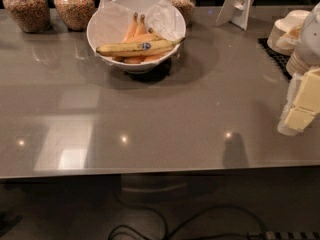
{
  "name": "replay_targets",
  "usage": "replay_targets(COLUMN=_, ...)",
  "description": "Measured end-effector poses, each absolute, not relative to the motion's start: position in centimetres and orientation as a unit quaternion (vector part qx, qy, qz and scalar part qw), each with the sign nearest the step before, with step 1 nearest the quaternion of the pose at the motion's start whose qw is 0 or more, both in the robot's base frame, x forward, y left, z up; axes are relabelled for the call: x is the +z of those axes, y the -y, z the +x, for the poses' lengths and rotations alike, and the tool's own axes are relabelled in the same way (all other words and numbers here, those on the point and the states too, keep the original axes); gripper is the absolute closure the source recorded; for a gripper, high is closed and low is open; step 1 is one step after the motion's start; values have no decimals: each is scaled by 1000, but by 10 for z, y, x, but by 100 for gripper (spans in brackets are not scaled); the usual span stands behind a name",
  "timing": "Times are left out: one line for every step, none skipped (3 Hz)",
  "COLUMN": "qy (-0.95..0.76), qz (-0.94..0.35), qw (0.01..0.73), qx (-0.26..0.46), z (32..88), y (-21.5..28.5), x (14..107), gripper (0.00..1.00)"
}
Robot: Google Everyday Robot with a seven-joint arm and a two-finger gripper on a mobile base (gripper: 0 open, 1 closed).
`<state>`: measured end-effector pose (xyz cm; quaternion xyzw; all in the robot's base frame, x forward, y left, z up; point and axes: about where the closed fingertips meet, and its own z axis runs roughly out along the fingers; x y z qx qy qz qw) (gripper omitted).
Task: Pick banana from white bowl
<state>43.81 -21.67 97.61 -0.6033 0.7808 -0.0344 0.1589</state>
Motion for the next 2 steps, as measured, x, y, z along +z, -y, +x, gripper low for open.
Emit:
replay_targets(qy=-781, qz=-603, qw=159, qx=-34, z=438, y=217, x=976, gripper=0)
replay_targets(qy=-765, qz=-612, qw=193, qx=-44, z=448, y=207, x=983, gripper=0)
